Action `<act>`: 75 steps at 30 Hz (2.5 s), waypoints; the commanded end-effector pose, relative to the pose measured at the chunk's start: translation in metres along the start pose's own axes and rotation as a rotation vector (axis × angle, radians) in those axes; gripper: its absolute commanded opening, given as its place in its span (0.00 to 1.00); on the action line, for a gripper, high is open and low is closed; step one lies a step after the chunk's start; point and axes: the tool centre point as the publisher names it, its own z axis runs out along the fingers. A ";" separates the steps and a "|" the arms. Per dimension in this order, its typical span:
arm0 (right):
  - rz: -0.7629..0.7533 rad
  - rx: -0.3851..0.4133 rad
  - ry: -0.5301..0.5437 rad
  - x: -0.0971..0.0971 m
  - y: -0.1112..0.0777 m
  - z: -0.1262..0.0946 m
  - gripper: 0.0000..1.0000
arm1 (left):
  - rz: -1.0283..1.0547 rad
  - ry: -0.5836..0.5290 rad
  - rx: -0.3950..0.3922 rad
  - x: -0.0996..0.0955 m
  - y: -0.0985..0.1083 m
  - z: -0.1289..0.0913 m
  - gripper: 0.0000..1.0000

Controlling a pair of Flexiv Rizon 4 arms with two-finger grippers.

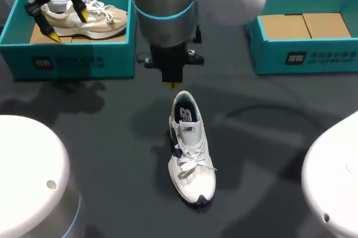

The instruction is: Take the shoe out of the shoebox, open the shoe tongue, remove and reinsert the insole, then place the shoe into the shoebox

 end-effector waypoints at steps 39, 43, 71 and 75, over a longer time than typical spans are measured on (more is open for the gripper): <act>-0.171 -0.269 -0.078 -0.009 -0.024 0.089 0.00 | 0.000 0.001 -0.002 0.000 0.000 0.000 1.00; -0.186 -0.289 -0.097 -0.007 -0.024 0.102 0.00 | 0.000 0.001 -0.002 0.000 0.000 0.000 1.00; -0.188 -0.271 -0.327 -0.011 -0.034 0.134 0.00 | 0.000 0.001 -0.002 0.000 0.000 0.000 1.00; -0.179 -0.254 -0.367 -0.020 -0.033 0.136 0.00 | 0.000 0.001 -0.002 0.000 0.000 0.000 1.00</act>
